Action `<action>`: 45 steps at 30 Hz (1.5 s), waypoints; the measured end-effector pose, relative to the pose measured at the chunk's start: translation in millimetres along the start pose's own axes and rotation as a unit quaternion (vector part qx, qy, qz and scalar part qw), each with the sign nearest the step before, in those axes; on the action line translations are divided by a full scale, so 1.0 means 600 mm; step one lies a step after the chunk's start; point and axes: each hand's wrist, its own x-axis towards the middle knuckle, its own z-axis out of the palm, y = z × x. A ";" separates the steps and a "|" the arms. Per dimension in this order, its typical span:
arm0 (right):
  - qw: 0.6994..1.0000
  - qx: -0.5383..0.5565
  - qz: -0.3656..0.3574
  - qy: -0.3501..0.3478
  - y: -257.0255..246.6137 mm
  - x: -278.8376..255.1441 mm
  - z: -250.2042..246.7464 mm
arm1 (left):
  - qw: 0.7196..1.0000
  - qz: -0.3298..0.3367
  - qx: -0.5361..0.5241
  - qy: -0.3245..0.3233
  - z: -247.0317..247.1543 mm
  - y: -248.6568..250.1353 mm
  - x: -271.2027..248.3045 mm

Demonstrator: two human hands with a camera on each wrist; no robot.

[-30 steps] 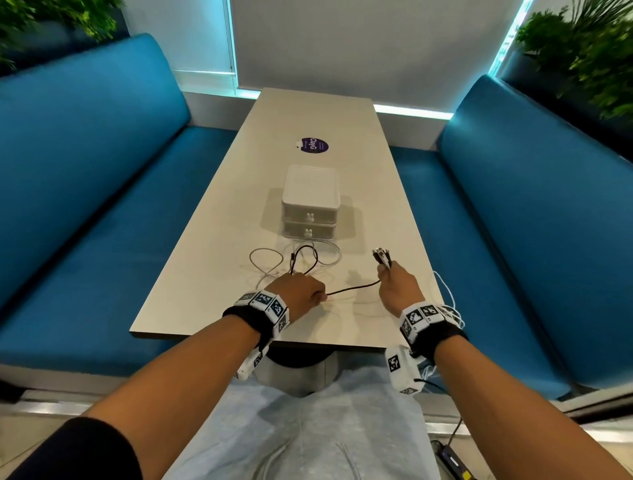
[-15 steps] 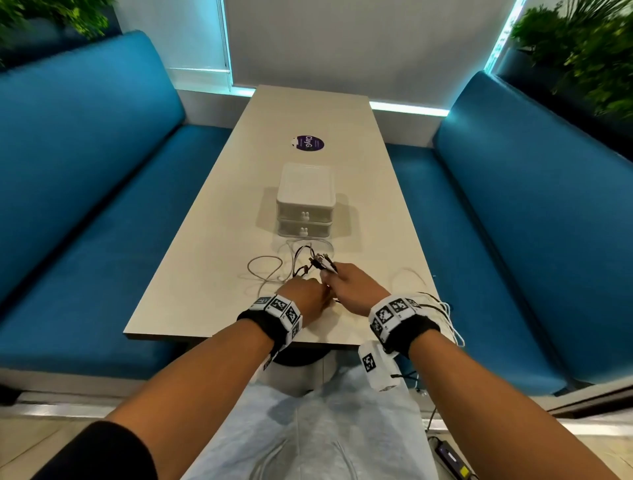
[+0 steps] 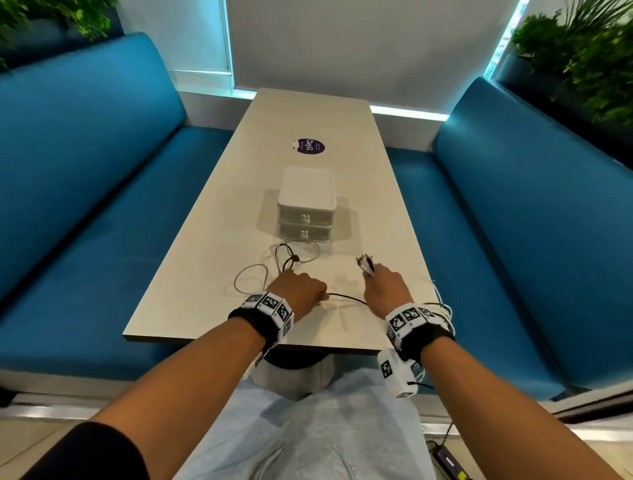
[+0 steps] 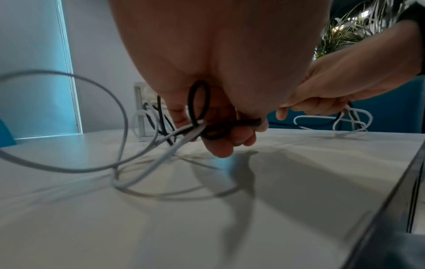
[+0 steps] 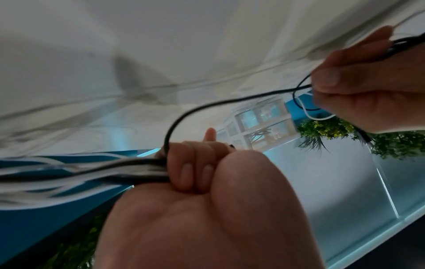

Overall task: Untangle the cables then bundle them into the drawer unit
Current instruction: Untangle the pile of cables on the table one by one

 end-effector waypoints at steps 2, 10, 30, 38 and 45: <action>0.999 0.015 -0.040 -0.005 -0.015 -0.011 0.011 | 1.000 0.002 0.003 0.021 -0.002 0.009 0.006; 0.987 0.045 -0.116 -0.100 -0.022 -0.028 0.019 | 1.000 0.001 -0.003 0.016 -0.014 0.014 0.008; 0.999 -0.017 -0.023 0.021 0.001 -0.021 -0.005 | 0.999 -0.014 0.013 -0.047 0.010 0.000 -0.008; 0.991 0.039 -0.125 0.031 -0.019 -0.036 0.004 | 0.999 0.009 -0.013 -0.051 0.013 0.009 0.002; 0.986 0.018 -0.137 -0.090 -0.017 -0.040 0.012 | 0.998 0.051 0.010 0.021 0.003 0.021 0.014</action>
